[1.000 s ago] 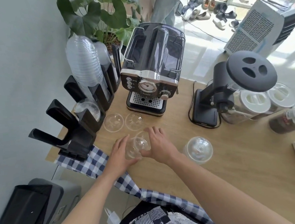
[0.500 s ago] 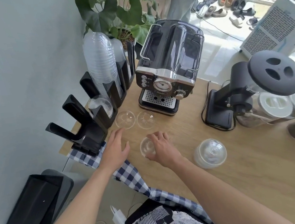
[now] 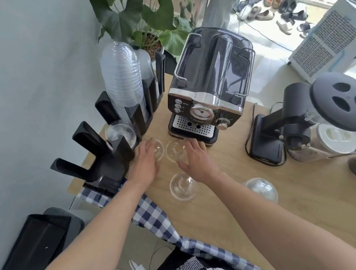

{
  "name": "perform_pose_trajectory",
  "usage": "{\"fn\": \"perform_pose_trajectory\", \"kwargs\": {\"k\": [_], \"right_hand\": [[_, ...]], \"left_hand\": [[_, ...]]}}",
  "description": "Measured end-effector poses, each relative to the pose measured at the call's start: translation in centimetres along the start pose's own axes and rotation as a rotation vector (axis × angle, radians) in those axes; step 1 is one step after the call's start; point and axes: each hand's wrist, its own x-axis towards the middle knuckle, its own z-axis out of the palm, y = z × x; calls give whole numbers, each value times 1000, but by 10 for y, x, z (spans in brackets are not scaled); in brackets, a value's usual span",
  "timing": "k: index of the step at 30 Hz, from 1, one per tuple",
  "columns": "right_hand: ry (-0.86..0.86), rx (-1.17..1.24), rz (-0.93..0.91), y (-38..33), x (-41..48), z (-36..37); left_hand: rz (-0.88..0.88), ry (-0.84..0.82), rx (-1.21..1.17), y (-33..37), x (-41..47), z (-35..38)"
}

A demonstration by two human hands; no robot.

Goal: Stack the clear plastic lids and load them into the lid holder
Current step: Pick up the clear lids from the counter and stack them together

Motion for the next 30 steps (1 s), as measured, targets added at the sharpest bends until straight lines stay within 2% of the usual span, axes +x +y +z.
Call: {"fn": "perform_pose_trajectory", "kwargs": {"k": [9, 14, 19, 22, 26, 30], "right_hand": [[-114, -31, 50, -6, 21, 8], [-90, 15, 66, 4, 16, 13], [0, 192, 117, 16, 5, 4], [51, 335, 150, 22, -6, -5], [120, 464, 117, 27, -26, -12], [137, 459, 66, 30, -53, -14]], "left_hand": [[-33, 25, 47, -6, -8, 11], [13, 42, -18, -6, -18, 4], [-13, 69, -275, 11, -38, -9], [-32, 28, -391, 20, -52, -7], [50, -46, -408, 34, -70, 12], [3, -43, -406, 54, -85, 31]]}}
